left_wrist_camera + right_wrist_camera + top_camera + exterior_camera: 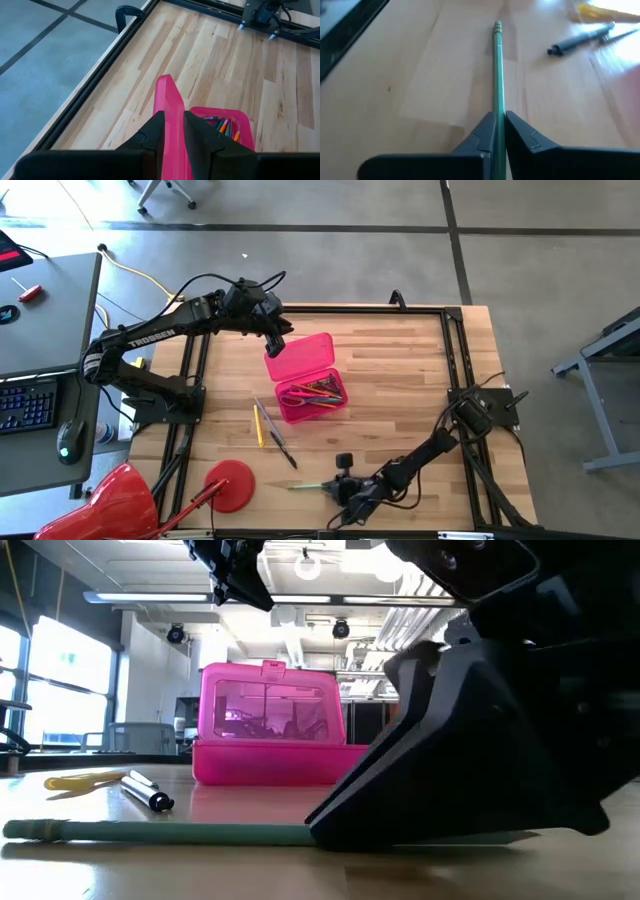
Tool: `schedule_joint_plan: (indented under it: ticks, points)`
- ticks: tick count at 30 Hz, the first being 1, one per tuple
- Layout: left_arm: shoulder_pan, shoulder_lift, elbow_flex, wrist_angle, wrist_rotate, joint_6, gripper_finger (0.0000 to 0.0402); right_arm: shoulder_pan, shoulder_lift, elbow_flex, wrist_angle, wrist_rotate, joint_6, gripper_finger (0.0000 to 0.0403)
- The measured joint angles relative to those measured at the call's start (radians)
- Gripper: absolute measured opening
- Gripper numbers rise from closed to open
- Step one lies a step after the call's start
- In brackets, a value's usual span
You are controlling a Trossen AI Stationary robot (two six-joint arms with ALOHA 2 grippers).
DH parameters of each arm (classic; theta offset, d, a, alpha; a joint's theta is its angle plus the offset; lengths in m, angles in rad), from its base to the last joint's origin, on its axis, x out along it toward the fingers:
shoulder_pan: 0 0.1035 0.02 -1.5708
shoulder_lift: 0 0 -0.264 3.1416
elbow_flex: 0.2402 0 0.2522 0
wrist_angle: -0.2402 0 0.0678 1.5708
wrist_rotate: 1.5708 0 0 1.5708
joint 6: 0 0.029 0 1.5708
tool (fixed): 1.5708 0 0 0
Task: Pick & place school supplies into a supply box
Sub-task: Put the bottom blue pencil into the pink supply box
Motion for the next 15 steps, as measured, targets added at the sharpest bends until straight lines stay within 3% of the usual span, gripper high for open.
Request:
schedule_joint_plan:
  ticks: [6,12,15]
  points:
    - [0.000,0.000,0.000,0.000,0.000,0.002,0.0101,-0.071,-0.144,-0.006,-0.215,-0.038,-0.264,0.0004]
    - [0.000,0.000,0.000,-0.003,0.000,0.024,0.0101,-0.143,-0.332,0.000,-0.429,0.142,-0.437,0.0005]
    - [0.000,0.000,0.000,-0.002,0.000,0.029,0.0101,-0.192,-0.392,-0.003,-0.528,0.158,-0.477,0.0003]
